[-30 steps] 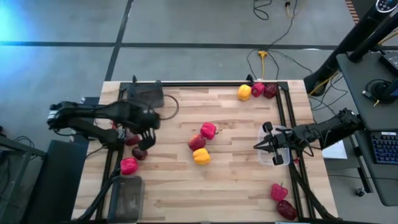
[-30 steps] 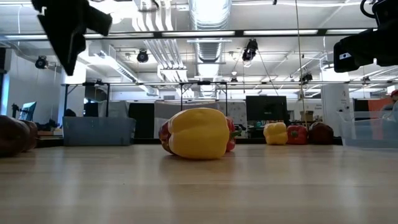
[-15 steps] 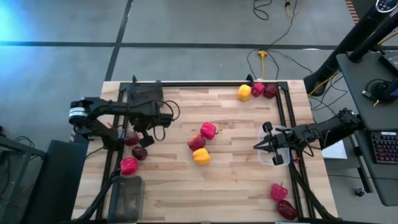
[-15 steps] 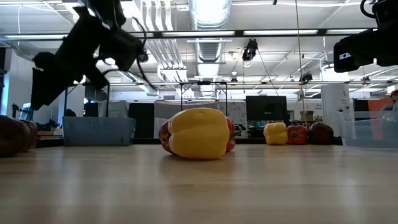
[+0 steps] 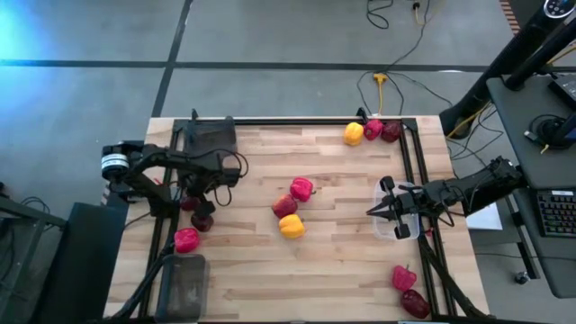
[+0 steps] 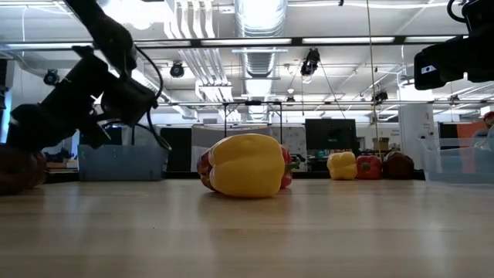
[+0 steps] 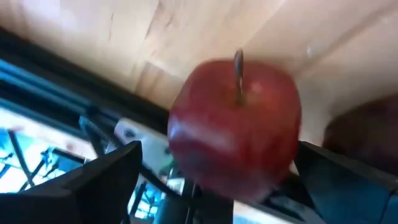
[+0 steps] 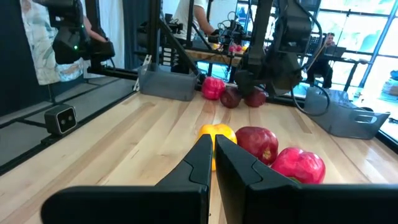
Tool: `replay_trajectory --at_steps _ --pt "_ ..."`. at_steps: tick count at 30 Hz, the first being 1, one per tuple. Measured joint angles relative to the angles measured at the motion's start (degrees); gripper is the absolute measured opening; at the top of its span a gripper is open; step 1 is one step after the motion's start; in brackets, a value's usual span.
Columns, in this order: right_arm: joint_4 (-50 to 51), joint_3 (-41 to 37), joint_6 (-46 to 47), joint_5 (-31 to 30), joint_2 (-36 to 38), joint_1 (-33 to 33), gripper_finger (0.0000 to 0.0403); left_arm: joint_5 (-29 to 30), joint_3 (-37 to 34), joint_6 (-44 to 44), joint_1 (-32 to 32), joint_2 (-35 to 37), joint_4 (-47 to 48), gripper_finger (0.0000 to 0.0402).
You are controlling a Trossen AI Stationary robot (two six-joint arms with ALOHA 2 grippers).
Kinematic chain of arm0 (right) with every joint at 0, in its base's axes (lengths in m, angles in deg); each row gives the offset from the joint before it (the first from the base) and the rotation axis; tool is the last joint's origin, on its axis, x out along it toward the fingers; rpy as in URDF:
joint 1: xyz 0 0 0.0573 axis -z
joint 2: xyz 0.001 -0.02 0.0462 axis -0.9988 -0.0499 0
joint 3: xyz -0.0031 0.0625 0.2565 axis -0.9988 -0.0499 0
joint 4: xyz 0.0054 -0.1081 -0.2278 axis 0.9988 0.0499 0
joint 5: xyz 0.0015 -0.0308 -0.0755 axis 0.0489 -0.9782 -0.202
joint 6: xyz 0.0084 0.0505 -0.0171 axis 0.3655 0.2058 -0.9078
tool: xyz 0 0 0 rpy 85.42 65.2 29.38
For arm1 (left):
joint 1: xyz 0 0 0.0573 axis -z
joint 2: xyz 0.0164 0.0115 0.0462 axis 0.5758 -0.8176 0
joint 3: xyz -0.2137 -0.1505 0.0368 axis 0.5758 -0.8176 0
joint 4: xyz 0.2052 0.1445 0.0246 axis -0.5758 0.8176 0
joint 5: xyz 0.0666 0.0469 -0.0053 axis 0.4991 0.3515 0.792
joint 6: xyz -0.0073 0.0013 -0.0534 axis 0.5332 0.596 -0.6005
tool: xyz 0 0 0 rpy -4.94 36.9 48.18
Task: Sort produce into baskets
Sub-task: Put the apple into the top black bin
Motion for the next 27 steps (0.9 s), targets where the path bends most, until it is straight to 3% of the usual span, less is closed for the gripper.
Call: replay_trajectory --at_steps 5,14,20,27 --pt "0.0 0.0 0.0 0.0 0.0 0.0 0.0013 -0.1 -3.0 0.5 0.0 -0.3 -5.4 0.0376" --pt "0.0 0.0 0.0 0.0 0.0 0.0 0.0013 -0.1 -2.9 -0.9 0.0 -0.8 -6.1 0.0255" --pt "0.0 0.0 0.0 0.0 0.0 0.0 0.0013 0.0 -0.8 0.1 0.3 1.0 -4.1 0.0255" --pt "0.0 0.0 0.0 0.0 0.0 0.0 0.0013 0.7 8.8 3.4 2.2 11.2 -2.6 0.0276"
